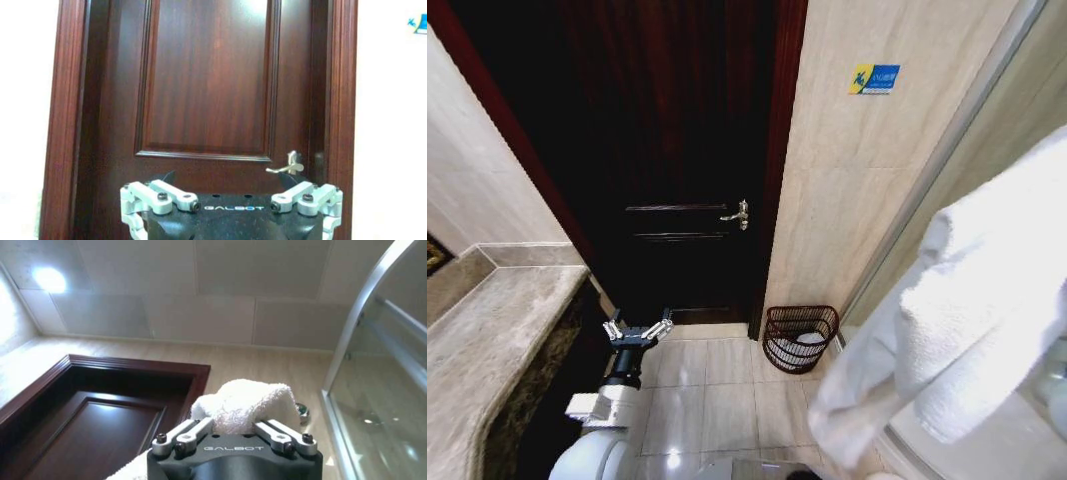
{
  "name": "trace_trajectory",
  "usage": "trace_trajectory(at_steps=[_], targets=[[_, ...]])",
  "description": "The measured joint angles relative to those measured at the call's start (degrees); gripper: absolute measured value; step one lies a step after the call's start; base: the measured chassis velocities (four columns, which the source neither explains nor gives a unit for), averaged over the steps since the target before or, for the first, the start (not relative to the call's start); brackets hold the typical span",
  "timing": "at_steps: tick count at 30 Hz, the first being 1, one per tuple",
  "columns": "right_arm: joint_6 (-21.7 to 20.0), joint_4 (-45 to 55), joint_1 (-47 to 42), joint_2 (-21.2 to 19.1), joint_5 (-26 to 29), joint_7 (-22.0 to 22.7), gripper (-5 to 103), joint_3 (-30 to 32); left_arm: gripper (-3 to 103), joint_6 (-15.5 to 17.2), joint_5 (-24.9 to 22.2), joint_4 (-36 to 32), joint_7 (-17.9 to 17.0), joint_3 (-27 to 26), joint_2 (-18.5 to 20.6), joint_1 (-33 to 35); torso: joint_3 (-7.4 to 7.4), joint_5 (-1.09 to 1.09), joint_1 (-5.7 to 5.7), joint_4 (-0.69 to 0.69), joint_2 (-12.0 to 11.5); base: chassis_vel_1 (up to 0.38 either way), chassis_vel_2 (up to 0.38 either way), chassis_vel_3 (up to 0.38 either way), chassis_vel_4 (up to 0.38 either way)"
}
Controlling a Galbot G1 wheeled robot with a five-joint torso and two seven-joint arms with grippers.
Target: Discard the used towel into the hamper.
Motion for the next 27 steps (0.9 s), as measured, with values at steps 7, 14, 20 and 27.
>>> trace_trajectory(at_steps=[7,14,20,27], targets=[[-0.25,-0.01,2.41,-1.26,0.58,-0.67,8,-1.15,100,0.00,0.00,0.00,0.00,0.00,0.00,0.00,-0.10,0.00,-0.05,0.01,-0.25,-0.160,0.158,0.180,-0.162],[-0.17,-1.19,4.60,-3.00,1.63,-1.16,8,-1.28,100,0.00,0.00,0.00,0.00,0.00,0.00,-0.02,-0.16,0.05,-0.07,0.02,-0.42,-0.185,0.174,0.179,-0.174],[-0.44,-5.13,9.74,-7.31,3.19,-1.81,8,-1.80,100,0.00,0.00,0.00,0.00,0.00,0.00,0.00,-0.28,-0.01,-0.25,0.00,-0.49,-0.018,0.042,0.018,-0.011],[-1.14,-8.87,15.93,-10.90,3.69,-1.80,8,-4.77,100,0.00,0.00,0.00,0.00,0.00,0.00,0.01,-0.32,0.01,-0.29,-0.01,-0.57,0.032,-0.030,-0.031,0.027]])
